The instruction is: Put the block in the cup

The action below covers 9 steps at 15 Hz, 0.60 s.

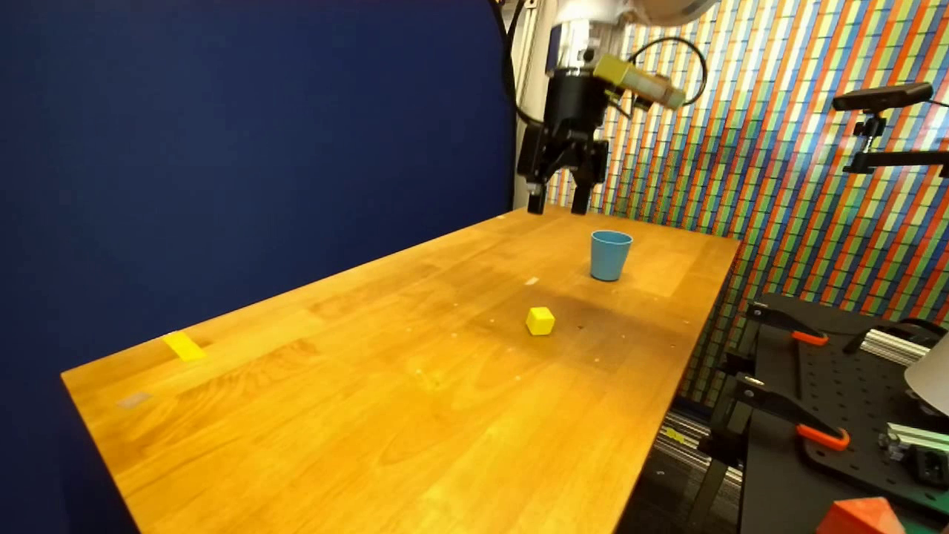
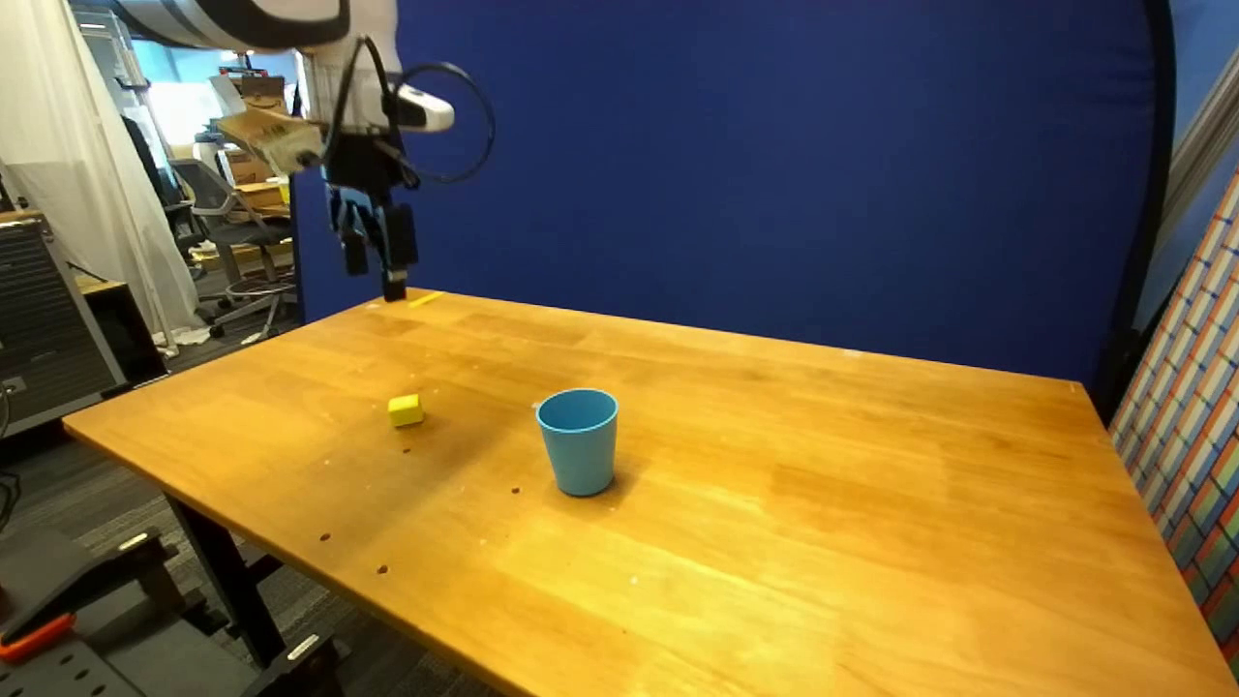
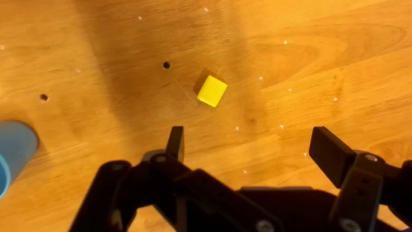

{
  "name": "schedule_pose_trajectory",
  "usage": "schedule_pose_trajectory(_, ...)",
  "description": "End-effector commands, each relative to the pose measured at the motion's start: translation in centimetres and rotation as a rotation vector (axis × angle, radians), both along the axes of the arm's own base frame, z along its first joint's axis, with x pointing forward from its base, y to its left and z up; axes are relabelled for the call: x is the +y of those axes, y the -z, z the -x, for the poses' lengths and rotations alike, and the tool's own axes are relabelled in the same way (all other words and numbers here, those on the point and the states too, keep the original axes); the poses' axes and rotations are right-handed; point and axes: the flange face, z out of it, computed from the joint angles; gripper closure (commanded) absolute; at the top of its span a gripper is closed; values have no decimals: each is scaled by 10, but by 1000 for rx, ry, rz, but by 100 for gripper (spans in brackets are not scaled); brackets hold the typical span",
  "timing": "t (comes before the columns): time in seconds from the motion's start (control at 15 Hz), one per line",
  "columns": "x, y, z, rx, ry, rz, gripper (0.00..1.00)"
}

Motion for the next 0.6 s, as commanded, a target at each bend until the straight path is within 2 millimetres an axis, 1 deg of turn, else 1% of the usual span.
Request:
schedule_pose_trajectory(0.0, -2, 79, -37, 65, 36, -102, 0)
schedule_pose_trajectory(0.13, 1, 115, -47, 119, 41, -142, 0)
schedule_pose_trajectory(0.27, 4, 142, -55, 159, 49, -161, 0)
schedule_pose_trajectory(0.4, 6, 162, -61, 178, 67, -143, 0)
schedule_pose_trajectory(0.53, 7, 177, -65, 200, 77, -140, 0)
